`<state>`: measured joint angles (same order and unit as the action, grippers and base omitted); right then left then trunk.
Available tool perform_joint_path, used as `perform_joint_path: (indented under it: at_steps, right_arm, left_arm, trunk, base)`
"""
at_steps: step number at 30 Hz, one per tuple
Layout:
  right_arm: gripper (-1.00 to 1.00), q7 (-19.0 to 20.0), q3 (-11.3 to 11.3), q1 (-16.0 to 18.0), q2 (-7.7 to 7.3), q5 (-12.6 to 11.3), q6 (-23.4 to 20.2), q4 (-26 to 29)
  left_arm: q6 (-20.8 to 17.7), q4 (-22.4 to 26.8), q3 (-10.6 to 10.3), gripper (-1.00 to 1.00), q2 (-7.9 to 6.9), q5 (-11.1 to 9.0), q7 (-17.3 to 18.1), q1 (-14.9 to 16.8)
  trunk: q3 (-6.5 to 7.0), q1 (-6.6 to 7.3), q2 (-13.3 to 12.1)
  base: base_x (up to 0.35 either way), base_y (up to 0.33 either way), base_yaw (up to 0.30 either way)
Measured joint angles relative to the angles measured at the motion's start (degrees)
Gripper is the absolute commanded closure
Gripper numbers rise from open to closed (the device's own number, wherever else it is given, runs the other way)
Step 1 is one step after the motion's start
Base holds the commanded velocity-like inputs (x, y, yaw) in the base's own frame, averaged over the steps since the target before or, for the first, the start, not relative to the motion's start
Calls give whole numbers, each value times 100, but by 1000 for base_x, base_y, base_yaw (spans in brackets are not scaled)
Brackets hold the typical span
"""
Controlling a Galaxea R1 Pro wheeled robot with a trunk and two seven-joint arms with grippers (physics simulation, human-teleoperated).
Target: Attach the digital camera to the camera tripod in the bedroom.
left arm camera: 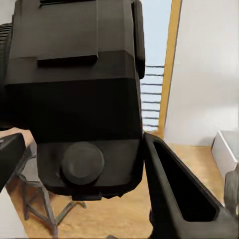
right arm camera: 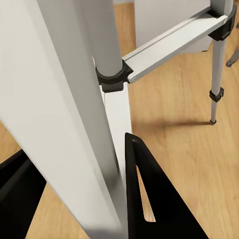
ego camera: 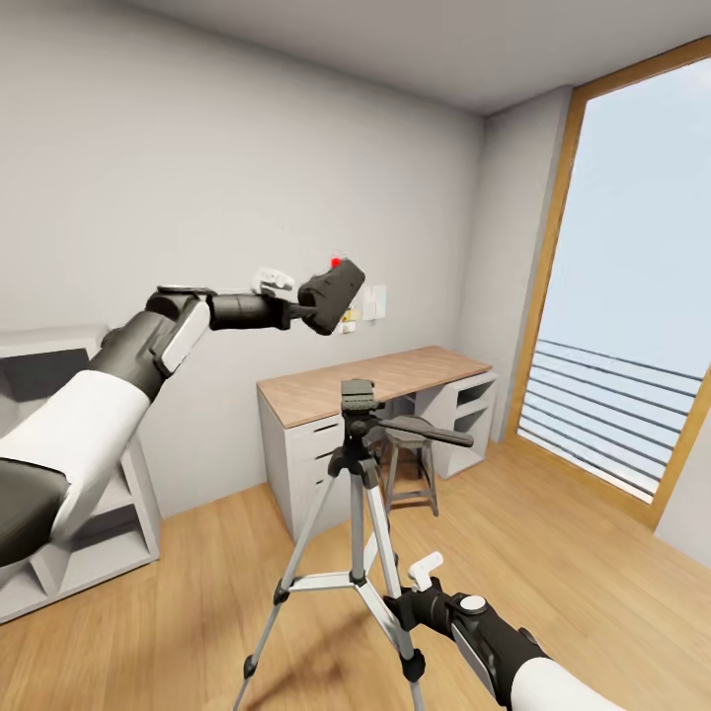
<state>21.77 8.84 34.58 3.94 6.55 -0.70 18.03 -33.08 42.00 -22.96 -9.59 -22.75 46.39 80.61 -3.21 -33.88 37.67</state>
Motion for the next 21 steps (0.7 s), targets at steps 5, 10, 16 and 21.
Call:
perform_joint_path:
  at_steps: [5, 10, 16, 21]
  right_arm:
    - [100, -5, 1, 1, 0, -1, 0, -1]
    - [100, -6, -1, -1, -2, 0, 1, -2]
    - [100, -20, 5, 0, -1, -4, 2, -4]
    - [100, -21, 4, -1, -3, -6, 3, -6]
  left_arm:
    - [-765, 483, -66, 100, -7, 1177, 492, 28]
    - [-989, 586, -101, 100, 124, 2276, 1706, 228]
    - [-709, 543, -115, 100, 236, 3592, 2493, 404]
    - [-479, 569, -110, 100, 258, 4184, 2659, 431]
  trunk:
    - [0, 0, -1]
    - [0, 0, 0]
    - [0, 0, -1]
    - [0, 0, -1]
  base:
    - [0, 0, 0]
    - [0, 0, 0]
    - [0, 0, 0]
    - [0, 0, 0]
